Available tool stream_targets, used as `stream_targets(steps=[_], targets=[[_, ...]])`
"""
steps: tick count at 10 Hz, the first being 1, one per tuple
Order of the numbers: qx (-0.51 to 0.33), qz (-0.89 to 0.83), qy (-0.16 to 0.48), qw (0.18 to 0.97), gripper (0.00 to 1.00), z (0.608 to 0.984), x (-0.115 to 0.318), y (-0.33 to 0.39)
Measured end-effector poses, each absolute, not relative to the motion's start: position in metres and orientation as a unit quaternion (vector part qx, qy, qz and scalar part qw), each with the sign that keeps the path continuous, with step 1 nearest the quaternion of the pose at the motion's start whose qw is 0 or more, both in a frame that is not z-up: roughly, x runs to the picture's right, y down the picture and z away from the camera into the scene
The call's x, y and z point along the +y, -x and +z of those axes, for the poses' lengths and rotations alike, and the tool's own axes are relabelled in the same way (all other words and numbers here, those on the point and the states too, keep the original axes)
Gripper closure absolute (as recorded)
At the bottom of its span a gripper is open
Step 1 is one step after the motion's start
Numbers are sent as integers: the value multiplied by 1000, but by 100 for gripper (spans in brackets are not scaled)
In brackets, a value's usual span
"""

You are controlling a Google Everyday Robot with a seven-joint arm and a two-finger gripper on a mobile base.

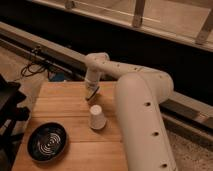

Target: Wipe the white sponge on the table

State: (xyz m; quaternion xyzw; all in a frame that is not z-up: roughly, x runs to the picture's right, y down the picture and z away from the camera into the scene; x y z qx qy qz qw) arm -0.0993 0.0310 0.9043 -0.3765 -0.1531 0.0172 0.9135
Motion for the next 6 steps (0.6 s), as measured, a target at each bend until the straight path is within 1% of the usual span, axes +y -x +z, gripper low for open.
stream_targets(steps=[1, 2, 3, 4, 5, 6], targets=[[-158, 11, 374, 914, 100, 912, 25, 101], [-163, 6, 373, 914, 97, 916, 22, 104], [-171, -5, 371, 913, 83, 919, 19, 120], [-168, -6, 372, 913, 78, 916, 20, 129], [-165, -7, 370, 914, 74, 913, 23, 137], [-162, -9, 368, 915, 74, 910, 24, 136]])
